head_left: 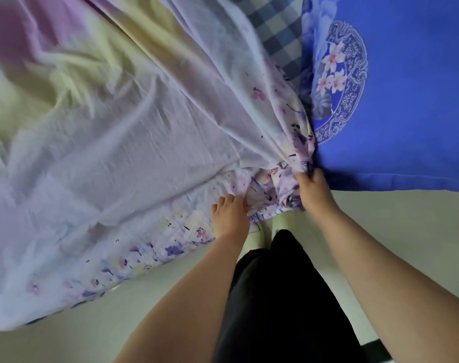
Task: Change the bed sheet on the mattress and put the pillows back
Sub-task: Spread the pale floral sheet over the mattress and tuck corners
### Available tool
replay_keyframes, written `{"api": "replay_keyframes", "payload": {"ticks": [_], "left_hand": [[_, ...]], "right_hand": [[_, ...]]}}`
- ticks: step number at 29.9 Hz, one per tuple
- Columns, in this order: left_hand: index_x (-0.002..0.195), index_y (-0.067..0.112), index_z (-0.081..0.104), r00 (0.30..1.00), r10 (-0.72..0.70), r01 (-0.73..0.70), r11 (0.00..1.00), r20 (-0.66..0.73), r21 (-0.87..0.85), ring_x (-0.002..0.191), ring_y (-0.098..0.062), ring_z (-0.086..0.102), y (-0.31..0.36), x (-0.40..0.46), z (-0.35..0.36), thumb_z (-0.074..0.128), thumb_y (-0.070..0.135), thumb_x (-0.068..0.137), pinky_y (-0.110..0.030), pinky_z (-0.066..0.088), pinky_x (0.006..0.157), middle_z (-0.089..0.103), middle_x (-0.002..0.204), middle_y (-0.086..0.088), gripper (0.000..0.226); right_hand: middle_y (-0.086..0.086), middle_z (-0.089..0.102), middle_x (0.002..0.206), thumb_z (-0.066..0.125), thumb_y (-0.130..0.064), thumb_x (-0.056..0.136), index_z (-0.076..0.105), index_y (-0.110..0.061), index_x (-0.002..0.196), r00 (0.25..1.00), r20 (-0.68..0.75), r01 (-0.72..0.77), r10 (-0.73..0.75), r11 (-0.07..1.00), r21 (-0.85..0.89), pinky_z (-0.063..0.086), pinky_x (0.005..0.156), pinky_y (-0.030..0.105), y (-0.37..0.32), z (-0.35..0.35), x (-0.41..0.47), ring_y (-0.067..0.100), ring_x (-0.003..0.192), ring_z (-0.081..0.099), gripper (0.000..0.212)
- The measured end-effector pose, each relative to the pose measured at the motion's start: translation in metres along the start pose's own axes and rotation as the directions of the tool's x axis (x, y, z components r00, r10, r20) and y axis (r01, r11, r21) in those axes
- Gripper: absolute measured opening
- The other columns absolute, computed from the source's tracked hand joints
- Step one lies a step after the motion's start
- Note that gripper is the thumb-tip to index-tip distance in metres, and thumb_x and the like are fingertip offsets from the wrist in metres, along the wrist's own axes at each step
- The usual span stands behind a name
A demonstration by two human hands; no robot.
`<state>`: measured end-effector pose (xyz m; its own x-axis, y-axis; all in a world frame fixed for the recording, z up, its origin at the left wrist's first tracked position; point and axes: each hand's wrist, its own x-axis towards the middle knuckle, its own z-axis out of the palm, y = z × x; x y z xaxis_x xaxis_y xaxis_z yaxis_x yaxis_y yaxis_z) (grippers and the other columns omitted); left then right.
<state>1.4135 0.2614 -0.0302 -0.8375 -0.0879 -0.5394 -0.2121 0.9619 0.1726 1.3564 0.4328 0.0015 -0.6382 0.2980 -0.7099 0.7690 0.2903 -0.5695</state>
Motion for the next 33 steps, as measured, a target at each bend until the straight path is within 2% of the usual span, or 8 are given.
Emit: {"api": "replay_keyframes", "payload": {"ticks": [4,9,16,22,26,29,31,33], "left_hand": [[0.099,0.016,0.060,0.980,0.188,-0.181,0.979,0.064,-0.091,0.113,-0.028,0.044,0.010,-0.036,0.009,0.051,0.016,0.089,-0.033,0.032,0.093,0.055,0.115,-0.002,0.013],[0.100,0.015,0.058,0.933,0.283,-0.228,0.942,0.221,-0.245,0.144,-0.024,0.009,0.007,-0.076,0.036,0.049,0.016,0.091,-0.037,0.014,0.117,0.023,0.154,-0.002,0.013],[0.105,0.020,0.055,0.870,0.292,-0.156,0.927,0.397,-0.340,0.143,-0.018,0.020,-0.003,-0.059,0.034,0.055,0.025,0.092,-0.039,0.028,0.111,0.014,0.157,0.011,0.014],[0.143,0.034,0.028,0.961,-0.275,0.262,0.919,-0.004,-0.293,0.147,-0.023,0.003,-0.037,-0.053,0.023,0.055,0.041,0.091,-0.045,0.014,0.118,-0.003,0.159,0.006,0.059],[0.147,0.039,0.005,0.729,-0.627,0.652,0.518,0.273,-0.553,0.142,-0.039,0.016,-0.084,-0.050,0.037,0.061,0.022,0.088,-0.053,0.035,0.107,-0.015,0.157,0.007,0.083],[0.141,0.029,0.025,0.470,-0.595,0.832,0.052,0.652,-0.553,0.112,-0.031,0.051,-0.107,-0.071,0.048,0.050,0.033,0.095,-0.041,0.050,0.081,0.036,0.139,-0.007,0.052],[0.115,0.015,0.047,0.466,-0.434,0.883,0.177,0.771,-0.434,0.088,-0.024,0.057,-0.109,-0.088,0.045,0.045,0.034,0.098,-0.032,0.047,0.066,0.053,0.111,-0.007,0.025],[0.083,0.013,0.051,0.591,-0.428,0.800,0.418,0.684,-0.430,0.074,-0.022,0.051,-0.107,-0.095,0.046,0.045,0.024,0.096,-0.028,0.038,0.063,0.052,0.086,-0.007,0.017]], "right_hand": [[0.007,0.052,0.104,0.054,-0.021,0.094,0.044,0.001,0.120,0.971,-0.219,0.133,-0.098,0.979,0.154,0.034,0.072,0.019,-0.008,-0.026,-0.019,0.022,0.094,0.052,0.036],[0.014,0.067,0.089,0.070,-0.032,0.082,0.064,-0.010,0.096,0.997,0.080,0.029,0.002,0.924,-0.382,0.042,0.069,0.031,0.011,-0.050,-0.029,0.031,0.085,0.063,0.026],[0.031,0.051,0.126,0.045,-0.011,0.094,0.037,0.002,0.126,0.957,-0.288,-0.136,0.027,0.922,-0.363,0.042,0.086,0.048,0.026,-0.054,-0.008,0.048,0.111,0.052,0.036],[0.022,0.063,0.113,0.068,-0.044,0.081,0.052,-0.003,0.116,0.975,-0.207,-0.140,0.078,0.942,-0.306,0.045,0.078,0.039,0.041,-0.025,-0.004,0.040,0.104,0.059,0.056],[0.026,0.064,0.106,0.062,-0.024,0.088,0.058,-0.001,0.108,0.997,-0.059,-0.065,0.047,0.933,-0.354,0.040,0.073,0.034,0.054,-0.012,-0.008,0.041,0.098,0.060,0.031],[0.030,0.063,0.103,0.059,-0.024,0.091,0.047,-0.002,0.111,0.997,-0.061,-0.061,0.045,0.957,-0.284,0.047,0.077,0.039,0.054,-0.009,-0.017,0.043,0.090,0.061,0.032],[0.029,0.062,0.108,0.059,-0.032,0.091,0.043,-0.003,0.113,0.994,-0.106,-0.068,0.035,0.941,-0.331,0.044,0.076,0.042,0.052,-0.013,-0.022,0.045,0.095,0.059,0.039],[0.025,0.061,0.113,0.059,-0.039,0.090,0.043,-0.006,0.114,0.985,-0.169,-0.094,0.030,0.921,-0.379,0.042,0.076,0.043,0.046,-0.022,-0.028,0.045,0.101,0.058,0.044]]}}
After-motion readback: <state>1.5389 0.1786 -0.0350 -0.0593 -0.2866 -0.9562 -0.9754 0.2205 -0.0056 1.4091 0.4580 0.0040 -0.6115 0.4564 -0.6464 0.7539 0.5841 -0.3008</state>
